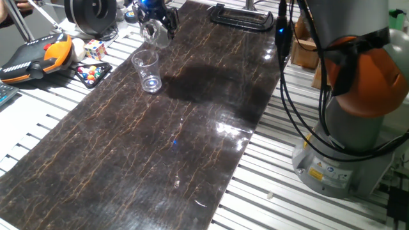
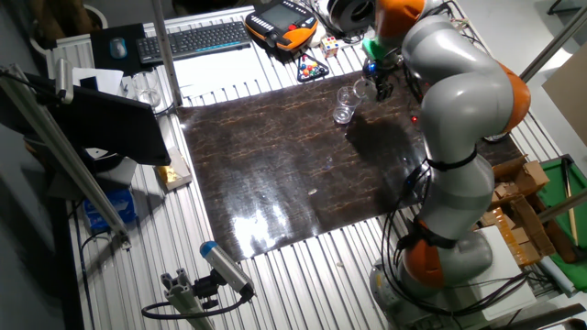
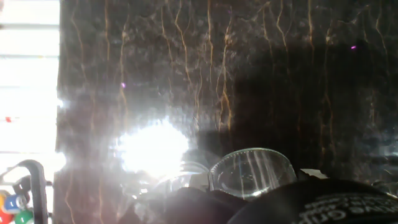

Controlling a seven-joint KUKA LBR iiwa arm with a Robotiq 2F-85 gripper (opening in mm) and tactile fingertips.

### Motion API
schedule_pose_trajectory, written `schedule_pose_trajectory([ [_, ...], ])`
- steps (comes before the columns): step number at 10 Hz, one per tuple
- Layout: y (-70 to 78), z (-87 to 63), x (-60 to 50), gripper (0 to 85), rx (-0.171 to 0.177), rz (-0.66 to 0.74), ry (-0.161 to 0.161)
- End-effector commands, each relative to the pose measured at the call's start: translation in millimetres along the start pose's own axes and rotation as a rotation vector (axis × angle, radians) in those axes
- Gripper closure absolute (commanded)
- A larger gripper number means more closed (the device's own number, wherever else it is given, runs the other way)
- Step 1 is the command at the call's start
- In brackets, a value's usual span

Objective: Pour the water from one cup into another empty cup

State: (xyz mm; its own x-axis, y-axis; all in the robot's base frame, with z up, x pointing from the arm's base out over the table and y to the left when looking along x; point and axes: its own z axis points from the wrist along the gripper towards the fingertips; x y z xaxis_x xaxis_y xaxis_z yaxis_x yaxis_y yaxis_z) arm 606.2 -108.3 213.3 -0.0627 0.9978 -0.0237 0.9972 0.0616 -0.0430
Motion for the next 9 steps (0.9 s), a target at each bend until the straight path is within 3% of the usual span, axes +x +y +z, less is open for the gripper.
schedule_pose_trajectory([
  [1,0.0,-0.3,-0.1,84.3,0.003,-0.006,0.016],
  [2,0.0,-0.3,-0.1,84.3,0.001,-0.013,-0.029],
  [3,0.0,-0.3,-0.1,84.3,-0.009,-0.013,-0.037],
  [7,0.0,-0.3,-0.1,84.3,-0.023,0.115,-0.029],
  [9,0.0,-0.3,-0.1,84.3,-0.033,0.113,-0.005],
])
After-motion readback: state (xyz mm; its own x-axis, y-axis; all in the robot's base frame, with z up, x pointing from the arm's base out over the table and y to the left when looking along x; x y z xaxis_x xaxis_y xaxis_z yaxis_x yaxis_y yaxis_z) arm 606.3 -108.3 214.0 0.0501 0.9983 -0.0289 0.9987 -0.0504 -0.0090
